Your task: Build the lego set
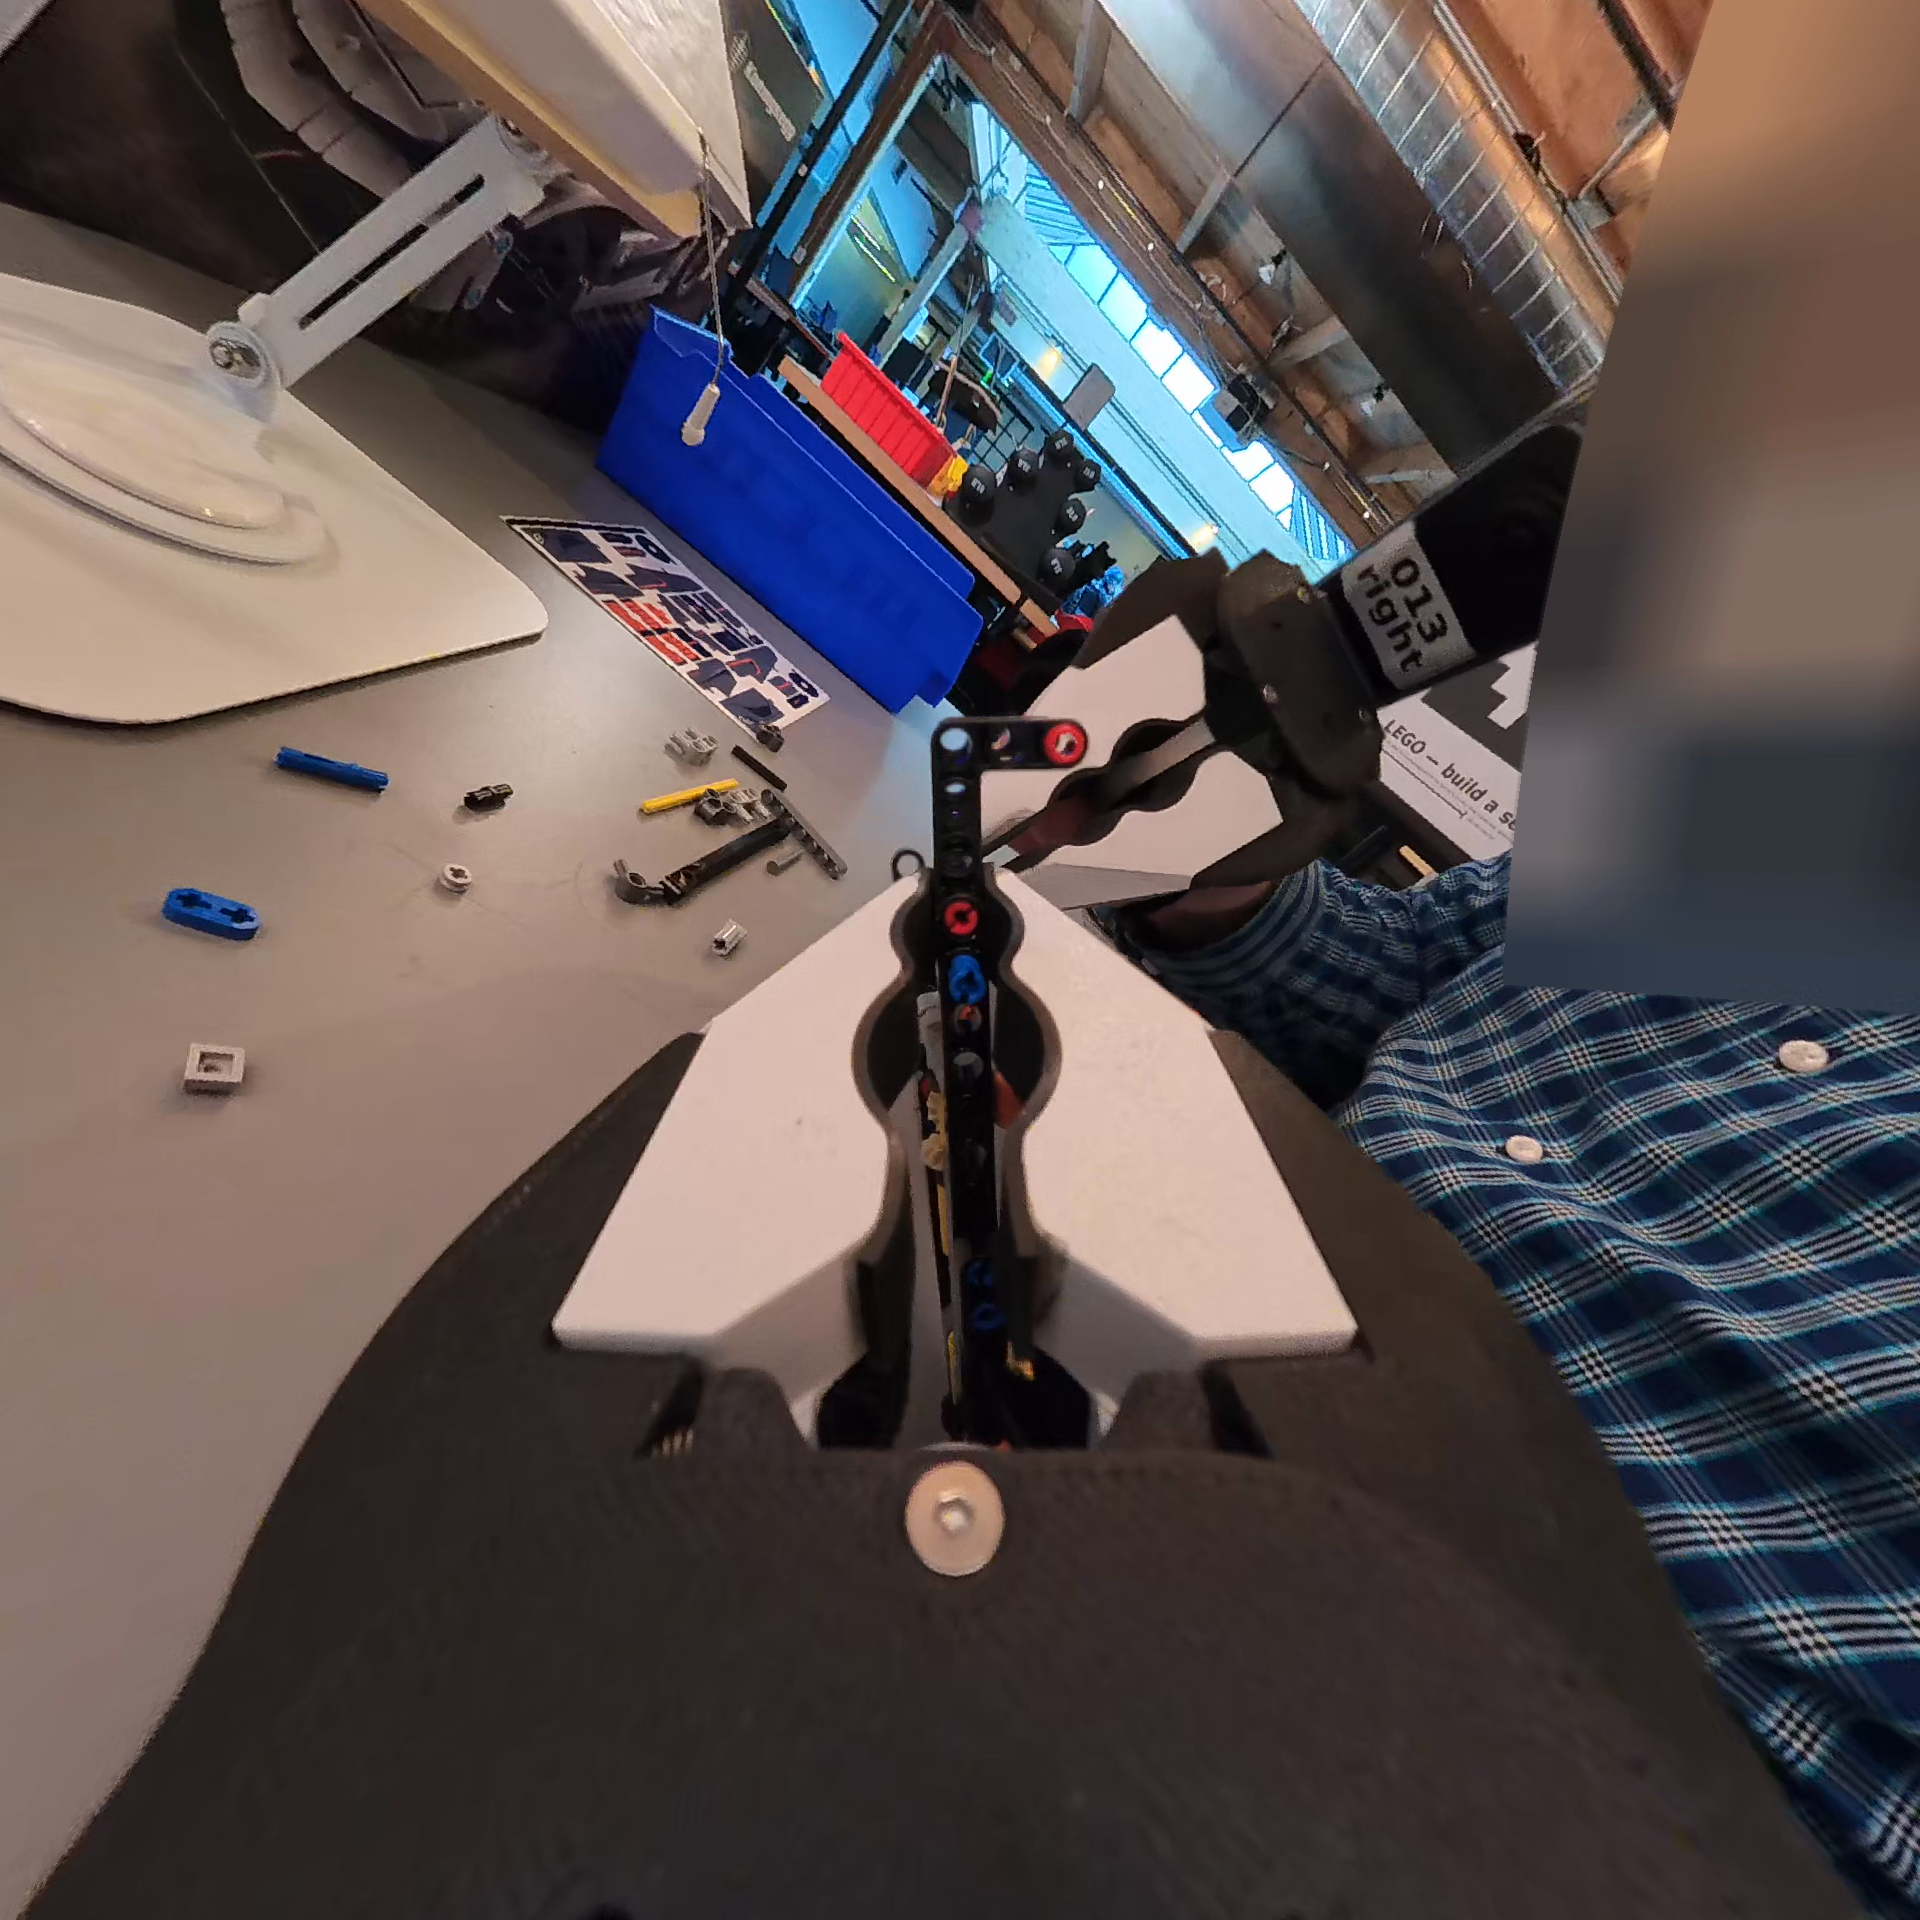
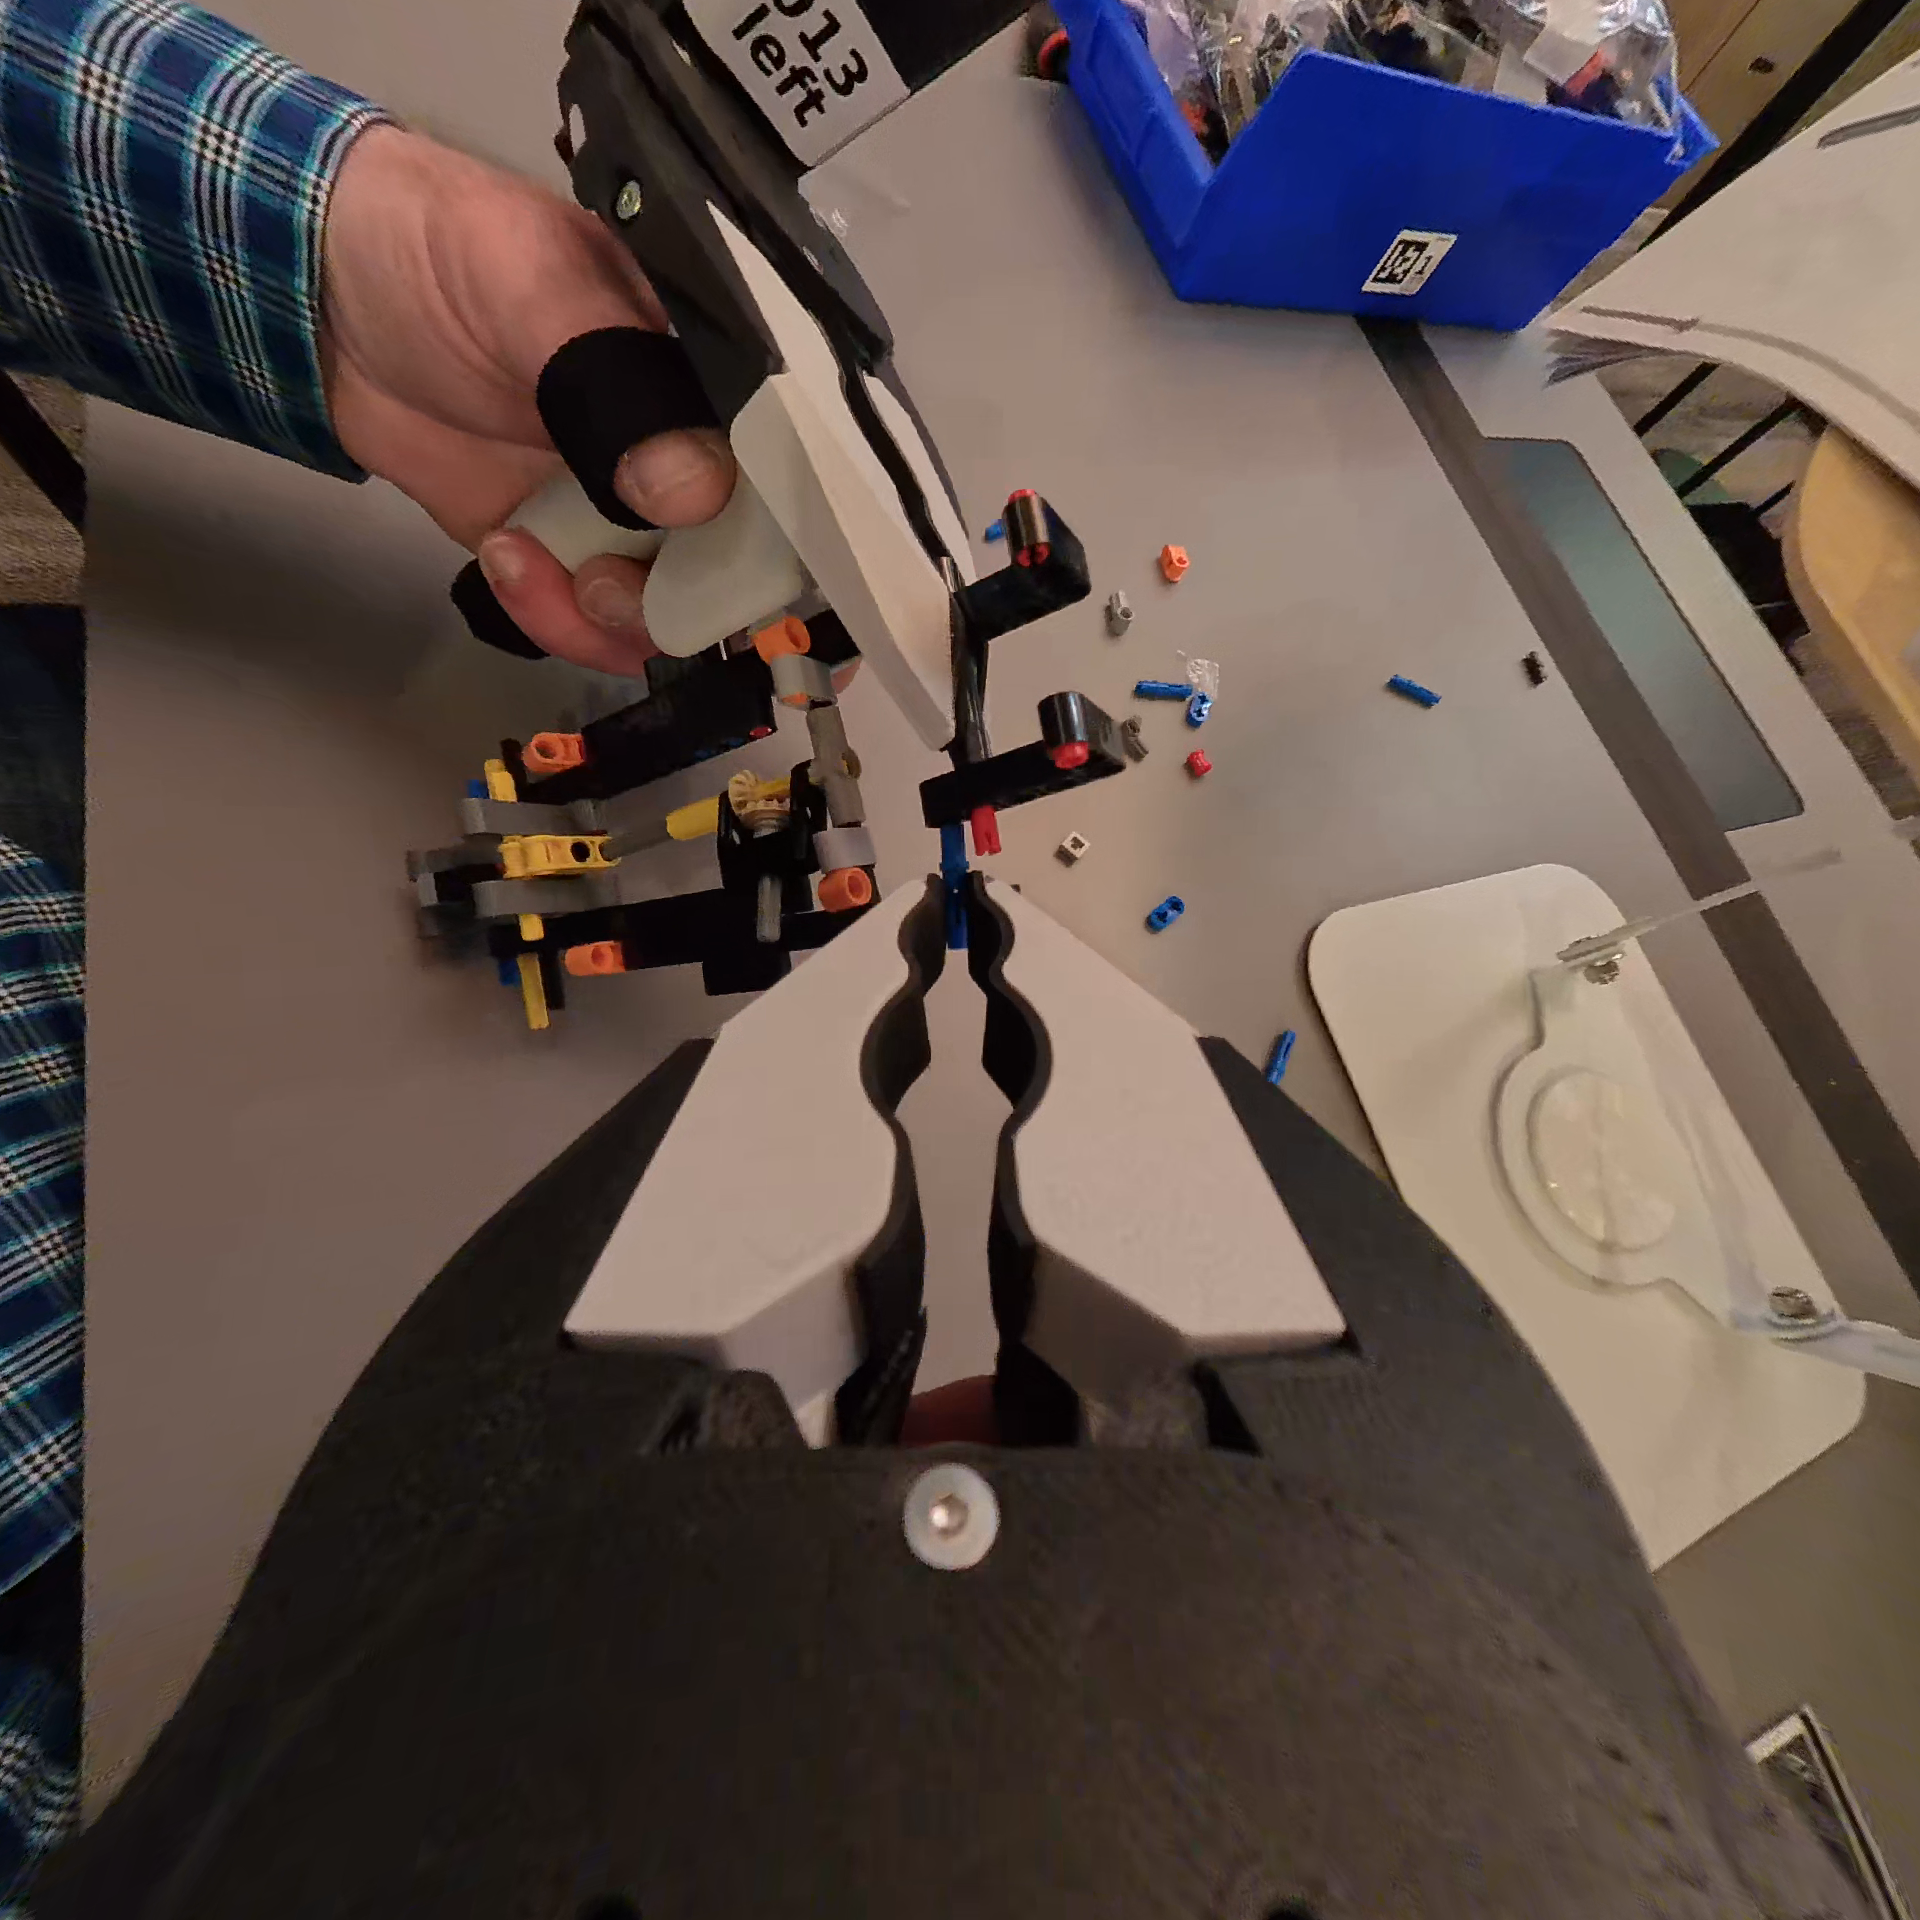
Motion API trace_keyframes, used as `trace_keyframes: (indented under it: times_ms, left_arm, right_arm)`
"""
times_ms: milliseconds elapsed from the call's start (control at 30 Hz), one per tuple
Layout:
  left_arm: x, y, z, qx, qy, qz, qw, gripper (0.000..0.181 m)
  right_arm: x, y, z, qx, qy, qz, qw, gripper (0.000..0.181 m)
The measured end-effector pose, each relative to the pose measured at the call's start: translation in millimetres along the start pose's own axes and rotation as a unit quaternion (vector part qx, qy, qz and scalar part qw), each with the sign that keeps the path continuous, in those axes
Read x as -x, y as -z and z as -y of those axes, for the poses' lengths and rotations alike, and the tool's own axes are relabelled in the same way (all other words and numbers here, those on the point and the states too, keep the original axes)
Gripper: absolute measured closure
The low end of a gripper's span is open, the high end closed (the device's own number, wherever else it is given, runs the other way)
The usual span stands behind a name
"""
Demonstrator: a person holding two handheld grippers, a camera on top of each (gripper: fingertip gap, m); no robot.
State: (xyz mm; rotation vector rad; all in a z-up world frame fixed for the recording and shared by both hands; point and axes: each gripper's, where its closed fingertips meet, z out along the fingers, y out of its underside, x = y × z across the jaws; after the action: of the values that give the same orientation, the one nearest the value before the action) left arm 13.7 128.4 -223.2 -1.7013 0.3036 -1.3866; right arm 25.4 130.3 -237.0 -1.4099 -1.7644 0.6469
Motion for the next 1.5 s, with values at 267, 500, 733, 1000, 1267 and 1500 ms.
trace_keyframes:
  times_ms: [267,500,733,1000,1267,1500]
  left_arm:
    - [0,2,3,-0.023,0.013,-0.007,1.0,0.177]
    - [-1,2,5,-0.032,0.021,-0.013,0.999,0.176]
    - [-2,-1,5,-0.031,0.014,-0.003,0.999,0.177]
    - [1,0,11,-0.062,0.01,0.009,0.998,0.177]
    - [4,3,17,-0.094,-0.004,0.033,0.995,0.177]
    - [6,2,19,-0.098,-0.051,0.081,0.991,0.176]
  right_arm:
    - [-2,-1,4,0.014,0.087,-0.073,0.993,0.181]
    - [-2,0,7,0.006,0.136,-0.093,0.986,0.181]
    - [-1,-1,9,-0.007,0.146,-0.093,0.985,0.181]
    - [-7,-4,13,-0.018,0.104,-0.119,0.987,0.181]
    - [-12,-8,16,-0.017,0.079,-0.143,0.986,0.181]
    - [-16,-8,19,-0.01,0.066,-0.149,0.987,0.181]
